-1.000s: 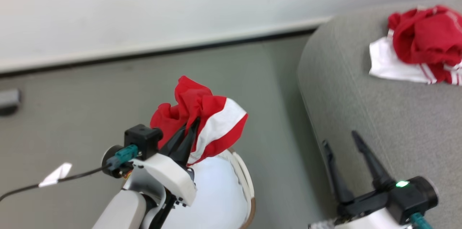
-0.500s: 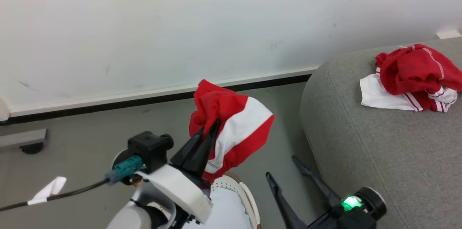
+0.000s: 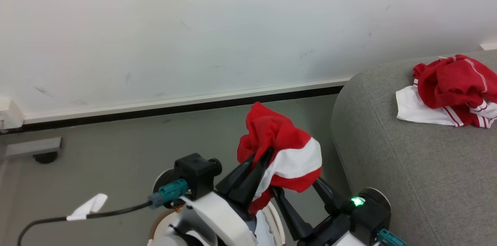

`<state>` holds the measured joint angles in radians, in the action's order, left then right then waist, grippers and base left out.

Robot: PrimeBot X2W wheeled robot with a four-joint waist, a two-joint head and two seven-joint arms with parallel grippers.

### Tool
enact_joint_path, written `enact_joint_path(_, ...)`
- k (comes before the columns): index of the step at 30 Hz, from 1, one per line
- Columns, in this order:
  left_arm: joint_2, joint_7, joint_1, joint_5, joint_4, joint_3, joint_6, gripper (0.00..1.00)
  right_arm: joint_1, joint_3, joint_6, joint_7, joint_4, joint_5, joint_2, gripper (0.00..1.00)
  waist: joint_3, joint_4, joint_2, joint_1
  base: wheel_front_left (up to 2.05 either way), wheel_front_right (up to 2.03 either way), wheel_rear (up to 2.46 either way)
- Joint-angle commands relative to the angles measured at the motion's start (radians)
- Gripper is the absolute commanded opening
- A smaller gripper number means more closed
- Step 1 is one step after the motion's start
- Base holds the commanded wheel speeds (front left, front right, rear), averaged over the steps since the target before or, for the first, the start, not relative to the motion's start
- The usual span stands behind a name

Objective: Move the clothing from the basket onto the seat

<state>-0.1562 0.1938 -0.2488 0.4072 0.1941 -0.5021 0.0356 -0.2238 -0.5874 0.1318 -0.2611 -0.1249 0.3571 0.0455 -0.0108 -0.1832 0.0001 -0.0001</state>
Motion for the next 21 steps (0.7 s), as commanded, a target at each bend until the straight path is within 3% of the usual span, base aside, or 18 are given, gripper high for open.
enact_joint_path(1,0.002,0.003,0.010,0.018,-0.001,-0.003,0.003,0.00,-0.014,-0.002,-0.002,-0.002,-0.004,0.008,0.004,1.00,0.001,0.001,-0.0001,0.0001,0.00,0.00,0.00)
enact_joint_path(3,0.009,0.007,0.013,0.023,-0.002,-0.018,0.009,0.00,-0.041,-0.018,-0.002,-0.002,-0.027,0.036,0.004,1.00,0.003,0.005,-0.0001,0.0001,0.00,0.00,0.00)
enact_joint_path(4,0.012,0.008,0.015,0.024,-0.003,-0.023,0.011,0.00,-0.052,-0.020,-0.002,-0.002,-0.037,0.046,0.004,0.93,0.004,0.008,-0.0001,0.0001,0.00,0.00,0.00)
enact_joint_path(5,0.014,0.008,0.017,0.023,-0.004,-0.031,0.013,0.00,-0.066,-0.020,-0.002,-0.002,-0.047,0.050,0.004,0.44,0.006,0.012,-0.0001,0.0001,0.00,0.00,0.00)
enact_joint_path(6,0.017,0.008,0.019,0.023,-0.006,-0.035,0.013,0.00,-0.076,-0.020,-0.002,-0.002,-0.048,0.062,0.003,0.04,0.006,0.015,-0.0001,0.0001,0.00,0.00,0.00)
enact_joint_path(7,0.018,0.009,0.022,0.025,-0.009,-0.041,0.013,0.00,-0.081,-0.020,-0.002,-0.002,-0.051,0.075,0.002,0.00,0.007,0.018,-0.0001,0.0001,0.00,0.00,0.00)
enact_joint_path(13,0.015,-0.007,0.035,0.013,-0.022,-0.038,-0.002,0.00,-0.096,-0.006,-0.002,-0.004,-0.045,0.109,0.003,0.00,0.006,0.027,-0.0001,0.0001,0.00,0.00,0.00)
enact_joint_path(15,0.010,-0.022,0.042,0.007,-0.025,-0.030,-0.008,0.47,-0.093,0.003,-0.003,-0.005,-0.039,0.109,0.004,0.00,0.005,0.026,-0.0001,0.0001,0.00,0.00,0.00)
enact_joint_path(16,0.006,-0.031,0.045,0.005,-0.027,-0.026,-0.011,1.00,-0.092,0.008,-0.003,-0.005,-0.038,0.108,0.004,0.00,0.005,0.024,-0.0001,0.0001,0.00,0.00,0.00)
enact_joint_path(21,-0.016,-0.096,0.052,-0.025,-0.043,-0.020,-0.009,1.00,-0.080,0.044,-0.002,-0.003,-0.040,0.084,0.003,0.00,0.002,0.019,-0.0001,0.0001,0.00,0.00,0.00)
